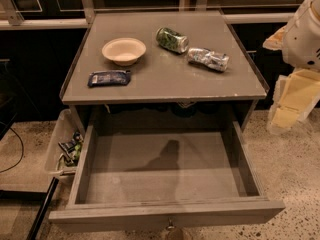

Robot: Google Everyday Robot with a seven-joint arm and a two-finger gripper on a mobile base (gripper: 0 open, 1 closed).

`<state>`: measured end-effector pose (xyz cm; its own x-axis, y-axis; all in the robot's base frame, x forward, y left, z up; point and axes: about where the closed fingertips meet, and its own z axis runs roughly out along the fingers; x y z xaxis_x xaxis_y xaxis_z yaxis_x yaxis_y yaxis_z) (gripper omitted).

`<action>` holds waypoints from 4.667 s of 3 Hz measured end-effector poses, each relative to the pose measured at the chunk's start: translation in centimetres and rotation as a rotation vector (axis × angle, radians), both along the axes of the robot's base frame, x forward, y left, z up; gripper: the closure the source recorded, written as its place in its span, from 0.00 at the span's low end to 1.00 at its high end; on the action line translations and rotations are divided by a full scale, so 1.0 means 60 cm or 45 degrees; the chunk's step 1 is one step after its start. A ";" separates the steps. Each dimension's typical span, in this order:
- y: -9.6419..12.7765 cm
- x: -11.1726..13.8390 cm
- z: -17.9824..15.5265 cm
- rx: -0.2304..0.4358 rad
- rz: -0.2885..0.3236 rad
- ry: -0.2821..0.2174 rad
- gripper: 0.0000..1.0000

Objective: Place redbull can into top drawer

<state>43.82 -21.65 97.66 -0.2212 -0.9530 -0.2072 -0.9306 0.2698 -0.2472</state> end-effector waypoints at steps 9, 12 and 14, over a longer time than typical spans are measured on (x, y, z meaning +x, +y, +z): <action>0.032 0.393 -0.071 0.298 0.081 -0.419 0.00; 0.016 0.486 -0.175 0.780 -0.064 -0.296 0.00; 0.046 0.517 -0.200 0.969 -0.061 -0.170 0.00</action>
Offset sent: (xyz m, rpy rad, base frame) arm 0.0518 0.0110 0.0023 0.0758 -0.1194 0.0527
